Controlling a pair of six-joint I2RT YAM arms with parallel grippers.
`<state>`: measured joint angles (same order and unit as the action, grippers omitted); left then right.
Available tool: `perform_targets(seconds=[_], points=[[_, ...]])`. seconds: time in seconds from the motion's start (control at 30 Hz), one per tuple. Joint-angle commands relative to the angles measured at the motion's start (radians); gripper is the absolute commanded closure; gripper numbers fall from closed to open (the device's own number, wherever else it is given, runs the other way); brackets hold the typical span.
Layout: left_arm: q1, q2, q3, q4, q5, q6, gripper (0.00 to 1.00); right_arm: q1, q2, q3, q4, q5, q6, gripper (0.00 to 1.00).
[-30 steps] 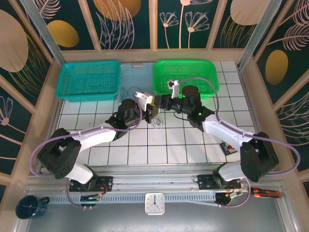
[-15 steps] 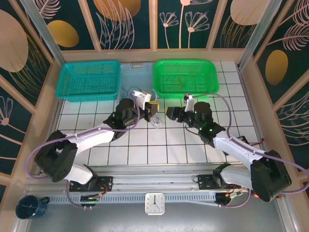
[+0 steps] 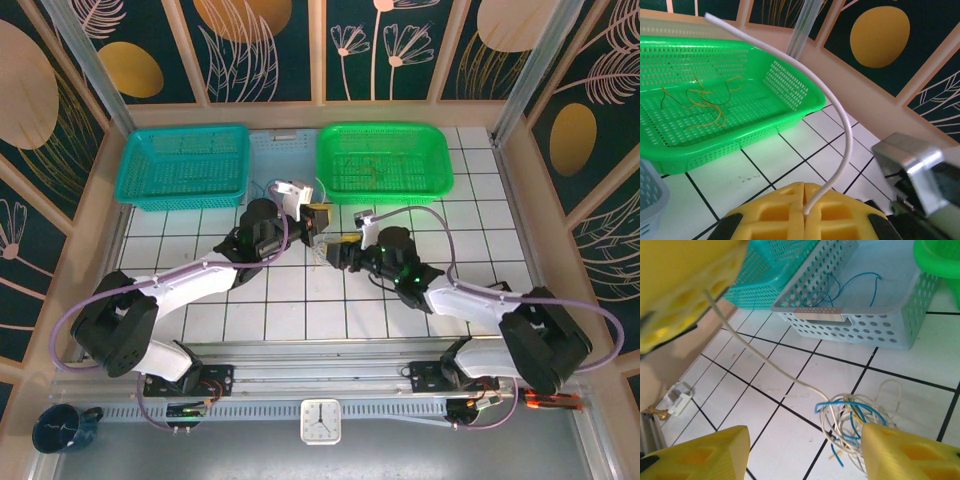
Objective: Untangle the cables
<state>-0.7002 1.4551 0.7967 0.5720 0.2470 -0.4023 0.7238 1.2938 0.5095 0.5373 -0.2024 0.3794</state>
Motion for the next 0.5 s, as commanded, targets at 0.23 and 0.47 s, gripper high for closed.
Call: perform_targets(seconds=[0.23,0.47], points=[[0.004,-0.031,0.048,0.011,0.029,-0.052,1.0,0.025,0.198,0.13,0.208,0.115,-0.023,0.42],[0.005,-0.072,0.094,-0.018,0.026,-0.081,1.0,0.026,0.305,0.113,0.283,0.158,0.03,0.7]])
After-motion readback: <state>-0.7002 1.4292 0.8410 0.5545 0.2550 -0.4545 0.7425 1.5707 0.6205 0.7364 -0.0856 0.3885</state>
